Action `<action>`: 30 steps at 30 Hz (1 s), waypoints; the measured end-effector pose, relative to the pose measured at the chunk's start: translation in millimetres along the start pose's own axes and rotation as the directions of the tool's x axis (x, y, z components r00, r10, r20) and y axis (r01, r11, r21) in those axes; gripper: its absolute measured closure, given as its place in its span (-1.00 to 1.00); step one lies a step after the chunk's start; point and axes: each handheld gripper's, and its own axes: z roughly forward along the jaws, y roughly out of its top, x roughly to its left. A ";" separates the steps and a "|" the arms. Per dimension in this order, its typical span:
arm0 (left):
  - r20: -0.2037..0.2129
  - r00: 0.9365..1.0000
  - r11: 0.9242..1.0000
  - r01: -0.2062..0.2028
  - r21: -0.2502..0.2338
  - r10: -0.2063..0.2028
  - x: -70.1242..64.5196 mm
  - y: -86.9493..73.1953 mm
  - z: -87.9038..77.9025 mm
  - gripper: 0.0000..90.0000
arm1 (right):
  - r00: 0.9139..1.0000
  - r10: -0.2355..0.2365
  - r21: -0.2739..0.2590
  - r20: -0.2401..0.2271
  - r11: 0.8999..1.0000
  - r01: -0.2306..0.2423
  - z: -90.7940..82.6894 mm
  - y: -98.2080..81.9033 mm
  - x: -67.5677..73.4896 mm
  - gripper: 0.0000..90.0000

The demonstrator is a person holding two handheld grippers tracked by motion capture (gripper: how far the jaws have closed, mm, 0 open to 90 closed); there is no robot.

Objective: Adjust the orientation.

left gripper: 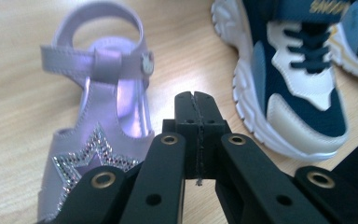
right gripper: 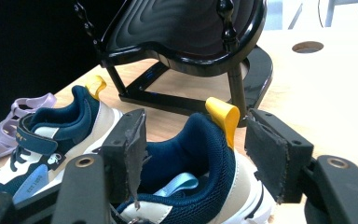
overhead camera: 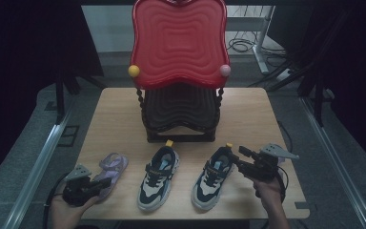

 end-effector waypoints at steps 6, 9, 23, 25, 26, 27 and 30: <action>-0.003 1.000 0.999 0.008 0.042 -0.007 1.2 -7.7 9.8 1.00 | 1.000 -0.003 0.009 0.005 1.000 0.003 2.2 -1.1 0.2 -0.13; -0.015 1.000 0.998 0.003 0.062 -0.002 1.4 -11.5 13.1 1.00 | 1.000 0.003 0.018 0.011 1.000 -0.003 3.6 -2.2 -0.4 -0.13; -0.051 0.999 0.994 0.010 0.113 -0.005 3.0 -18.6 24.0 1.00 | 1.000 0.007 0.025 0.025 1.000 -0.008 3.6 -3.6 -2.2 -0.13; -0.055 0.998 0.993 0.013 0.115 -0.006 4.4 -19.6 24.2 1.00 | 1.000 0.008 0.025 0.027 1.000 -0.008 3.5 -3.7 -2.4 -0.13; -0.054 0.999 0.993 0.016 0.115 -0.010 5.8 -19.7 23.3 1.00 | 0.999 0.005 0.025 0.032 1.000 -0.006 3.5 -3.9 -3.0 -0.13; -0.054 0.999 0.993 0.016 0.115 -0.010 5.8 -19.7 23.3 1.00 | 0.999 0.005 0.025 0.032 1.000 -0.006 3.5 -3.9 -3.0 -0.13; -0.052 0.999 0.992 0.014 0.124 -0.007 6.6 -19.1 22.9 1.00 | 0.999 0.009 0.032 0.045 0.999 -0.010 3.5 -4.5 -5.0 -0.13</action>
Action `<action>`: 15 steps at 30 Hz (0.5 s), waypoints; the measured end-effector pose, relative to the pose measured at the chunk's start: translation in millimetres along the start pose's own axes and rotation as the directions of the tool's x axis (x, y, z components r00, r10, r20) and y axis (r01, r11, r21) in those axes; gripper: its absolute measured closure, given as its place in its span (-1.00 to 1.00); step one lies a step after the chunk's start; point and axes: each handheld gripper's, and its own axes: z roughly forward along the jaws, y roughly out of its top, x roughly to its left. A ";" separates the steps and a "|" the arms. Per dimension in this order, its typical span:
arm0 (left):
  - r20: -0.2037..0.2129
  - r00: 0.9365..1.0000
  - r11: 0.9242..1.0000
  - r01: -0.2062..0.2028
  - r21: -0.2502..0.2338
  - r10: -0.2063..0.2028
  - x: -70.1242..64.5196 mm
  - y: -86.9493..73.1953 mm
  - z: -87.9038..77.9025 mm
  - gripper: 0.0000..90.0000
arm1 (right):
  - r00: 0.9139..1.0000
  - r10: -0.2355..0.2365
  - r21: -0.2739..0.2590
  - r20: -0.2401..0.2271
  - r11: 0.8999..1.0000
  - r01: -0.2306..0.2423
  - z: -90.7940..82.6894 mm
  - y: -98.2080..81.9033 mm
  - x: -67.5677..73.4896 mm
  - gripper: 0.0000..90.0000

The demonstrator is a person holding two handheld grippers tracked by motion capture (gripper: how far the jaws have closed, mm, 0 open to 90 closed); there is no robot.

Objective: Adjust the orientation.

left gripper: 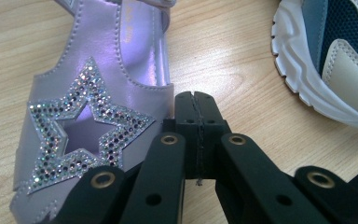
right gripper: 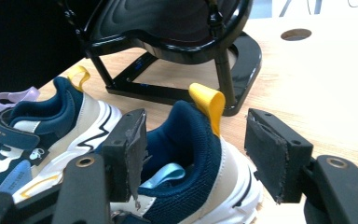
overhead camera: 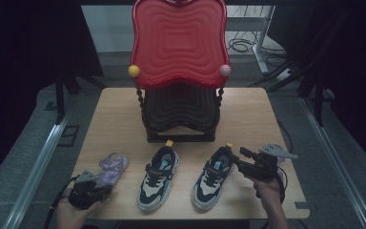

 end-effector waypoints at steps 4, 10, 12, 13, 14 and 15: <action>0.001 1.000 1.000 0.006 -0.003 -0.006 1.7 -0.5 -1.1 1.00 | 1.000 0.003 0.001 0.008 1.000 -0.003 -0.5 -0.7 -1.1 -0.13; 0.001 1.000 1.000 0.006 0.000 -0.006 3.7 -1.3 -2.9 1.00 | 1.000 0.000 0.006 0.006 1.000 0.000 1.3 -2.1 -1.1 -0.13; -0.001 1.000 1.000 0.003 0.005 -0.003 4.4 -1.3 -3.6 1.00 | 1.000 0.001 0.006 0.007 1.000 -0.001 1.4 -2.3 -0.9 -0.13; -0.001 1.000 1.000 0.003 0.005 -0.003 4.4 -1.3 -3.6 1.00 | 1.000 0.001 0.006 0.007 1.000 -0.001 1.4 -2.3 -0.9 -0.13; -0.001 1.000 1.000 0.001 0.009 -0.001 5.5 -1.0 -4.4 1.00 | 1.000 0.001 0.006 0.007 1.000 -0.001 1.2 -2.3 -1.0 -0.13; -0.002 1.000 1.000 0.000 0.011 0.000 6.6 -0.5 -5.6 1.00 | 1.000 -0.001 0.003 0.009 1.000 0.001 1.2 -2.4 -1.3 -0.13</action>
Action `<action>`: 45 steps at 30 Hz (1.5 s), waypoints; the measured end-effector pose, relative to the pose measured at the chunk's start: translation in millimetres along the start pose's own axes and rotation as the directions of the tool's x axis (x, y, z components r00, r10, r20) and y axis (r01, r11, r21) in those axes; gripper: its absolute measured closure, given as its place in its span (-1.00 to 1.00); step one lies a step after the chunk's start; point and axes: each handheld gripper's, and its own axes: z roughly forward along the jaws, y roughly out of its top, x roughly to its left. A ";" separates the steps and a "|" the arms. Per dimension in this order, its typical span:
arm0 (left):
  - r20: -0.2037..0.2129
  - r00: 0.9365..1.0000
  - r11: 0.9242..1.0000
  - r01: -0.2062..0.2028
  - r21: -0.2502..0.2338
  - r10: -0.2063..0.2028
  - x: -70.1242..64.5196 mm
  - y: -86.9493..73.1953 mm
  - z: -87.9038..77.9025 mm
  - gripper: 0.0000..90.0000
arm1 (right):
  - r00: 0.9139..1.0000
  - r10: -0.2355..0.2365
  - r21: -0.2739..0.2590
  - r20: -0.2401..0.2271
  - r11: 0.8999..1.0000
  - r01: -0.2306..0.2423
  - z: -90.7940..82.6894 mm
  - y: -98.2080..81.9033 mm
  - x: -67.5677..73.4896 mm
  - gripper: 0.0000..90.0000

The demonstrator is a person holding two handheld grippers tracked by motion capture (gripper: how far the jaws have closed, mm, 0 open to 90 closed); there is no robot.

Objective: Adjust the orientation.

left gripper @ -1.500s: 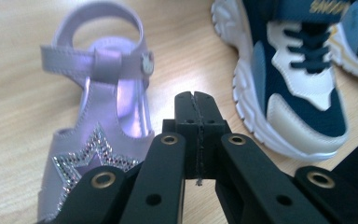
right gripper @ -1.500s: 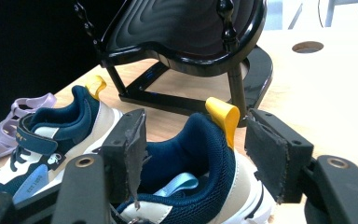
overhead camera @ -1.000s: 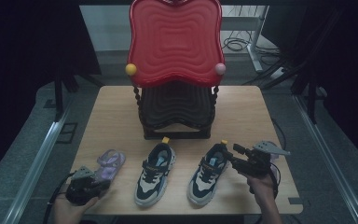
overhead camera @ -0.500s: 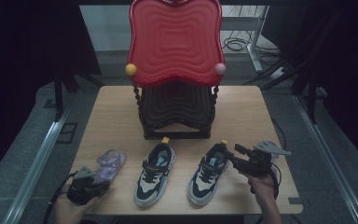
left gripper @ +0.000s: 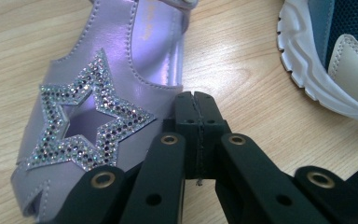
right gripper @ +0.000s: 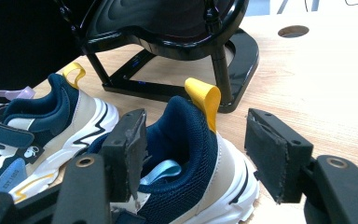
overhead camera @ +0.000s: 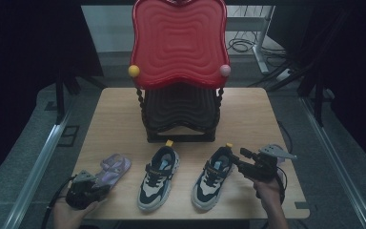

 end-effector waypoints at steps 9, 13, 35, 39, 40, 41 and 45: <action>-0.016 1.000 1.000 0.002 0.008 -0.002 5.8 -0.8 -3.8 1.00 | 1.000 0.000 0.005 0.000 1.000 0.000 -0.3 -0.5 -0.2 -0.13; -0.028 1.000 1.000 0.000 0.008 0.000 5.5 -2.0 -4.9 1.00 | 1.000 -0.007 0.007 -0.005 1.000 0.007 0.0 -0.5 0.7 -0.12; -0.063 0.998 1.000 0.021 0.001 -0.021 15.8 -11.6 -15.3 1.00 | 1.000 0.003 -0.006 0.019 1.000 -0.002 -6.6 -0.5 -7.4 -0.11; -0.070 0.997 1.000 0.021 0.001 -0.021 17.0 -11.6 -16.0 1.00 | 1.000 0.004 -0.004 0.021 1.000 -0.004 -7.4 -0.8 -8.7 -0.11; -0.070 0.997 1.000 0.021 0.001 -0.021 17.0 -11.6 -16.0 1.00 | 1.000 0.004 -0.004 0.021 1.000 -0.004 -7.4 -0.8 -8.7 -0.11; -0.070 0.997 1.000 0.024 0.001 -0.024 18.0 -11.9 -16.2 1.00 | 1.000 0.005 -0.006 0.022 1.000 -0.005 -8.0 -0.7 -9.0 -0.11; -0.082 0.996 1.000 0.027 0.002 -0.027 20.1 -12.8 -16.9 1.00 | 1.000 0.005 -0.007 0.025 1.000 -0.004 -8.4 -0.8 -9.6 -0.11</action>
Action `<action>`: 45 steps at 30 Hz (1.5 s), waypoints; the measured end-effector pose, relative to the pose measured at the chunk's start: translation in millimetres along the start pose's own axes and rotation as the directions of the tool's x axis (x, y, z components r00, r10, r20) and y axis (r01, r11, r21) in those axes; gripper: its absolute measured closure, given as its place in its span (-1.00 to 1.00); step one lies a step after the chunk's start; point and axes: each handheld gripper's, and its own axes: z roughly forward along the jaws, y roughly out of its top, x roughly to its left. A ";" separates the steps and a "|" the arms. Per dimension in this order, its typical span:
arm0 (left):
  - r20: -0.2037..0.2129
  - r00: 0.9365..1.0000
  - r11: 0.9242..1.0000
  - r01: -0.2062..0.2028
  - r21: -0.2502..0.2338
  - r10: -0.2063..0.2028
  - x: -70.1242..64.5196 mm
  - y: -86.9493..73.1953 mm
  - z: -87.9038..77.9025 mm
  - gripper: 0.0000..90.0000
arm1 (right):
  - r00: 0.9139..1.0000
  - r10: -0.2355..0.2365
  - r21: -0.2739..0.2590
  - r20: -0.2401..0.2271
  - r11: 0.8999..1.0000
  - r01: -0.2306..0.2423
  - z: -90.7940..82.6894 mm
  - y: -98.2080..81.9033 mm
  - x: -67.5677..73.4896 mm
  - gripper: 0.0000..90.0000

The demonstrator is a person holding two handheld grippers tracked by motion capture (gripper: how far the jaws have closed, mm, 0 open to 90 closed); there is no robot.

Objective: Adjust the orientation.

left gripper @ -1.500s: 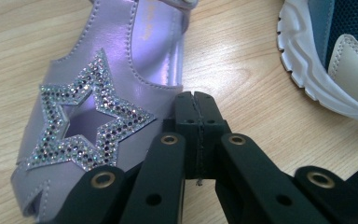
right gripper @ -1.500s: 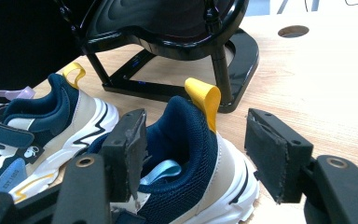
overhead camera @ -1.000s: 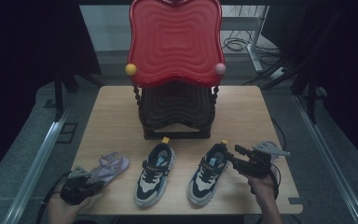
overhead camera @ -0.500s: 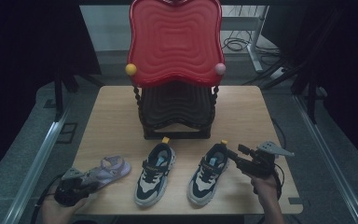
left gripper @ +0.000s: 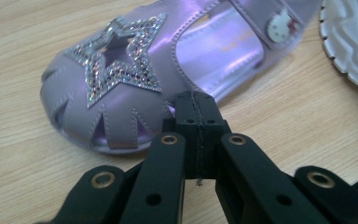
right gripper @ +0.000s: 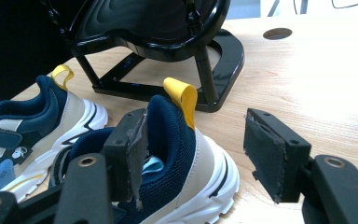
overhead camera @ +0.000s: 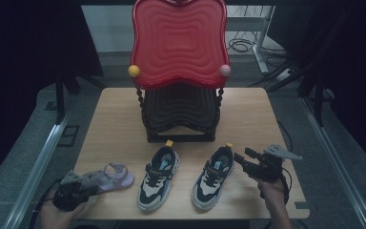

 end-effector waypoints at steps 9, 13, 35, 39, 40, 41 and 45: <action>-0.041 0.999 1.000 0.018 -0.001 -0.019 9.0 -2.5 -3.1 0.99 | 1.000 0.005 0.001 0.006 1.000 -0.005 -0.4 -0.4 -1.2 -0.11; -0.047 0.998 1.000 0.030 -0.004 -0.030 12.9 -1.9 -3.0 0.99 | 1.000 0.005 0.002 0.007 1.000 -0.005 -0.2 -0.6 -1.4 -0.11; -0.074 0.989 0.992 0.125 -0.034 -0.127 45.2 5.7 -3.1 1.00 | 0.999 0.022 -0.010 0.033 1.000 -0.022 -3.5 -2.8 -8.3 -0.10; -0.057 0.991 0.992 0.121 -0.022 -0.122 47.1 13.2 1.2 1.00 | 0.999 0.024 -0.013 0.037 1.000 -0.024 -3.8 -3.1 -9.2 -0.10; -0.057 0.991 0.992 0.121 -0.020 -0.122 47.1 14.7 2.0 1.00 | 0.999 0.028 -0.016 0.040 0.999 -0.028 -4.3 -3.2 -9.7 -0.10; -0.053 0.992 0.993 0.117 -0.016 -0.118 47.9 17.6 2.9 1.00 | 0.999 0.028 -0.017 0.041 0.999 -0.027 -4.5 -3.2 -10.0 -0.10; -0.055 0.992 0.993 0.116 -0.012 -0.117 48.5 21.0 4.5 1.00 | 0.999 0.032 -0.019 0.043 0.999 -0.031 -5.0 -3.1 -10.1 -0.10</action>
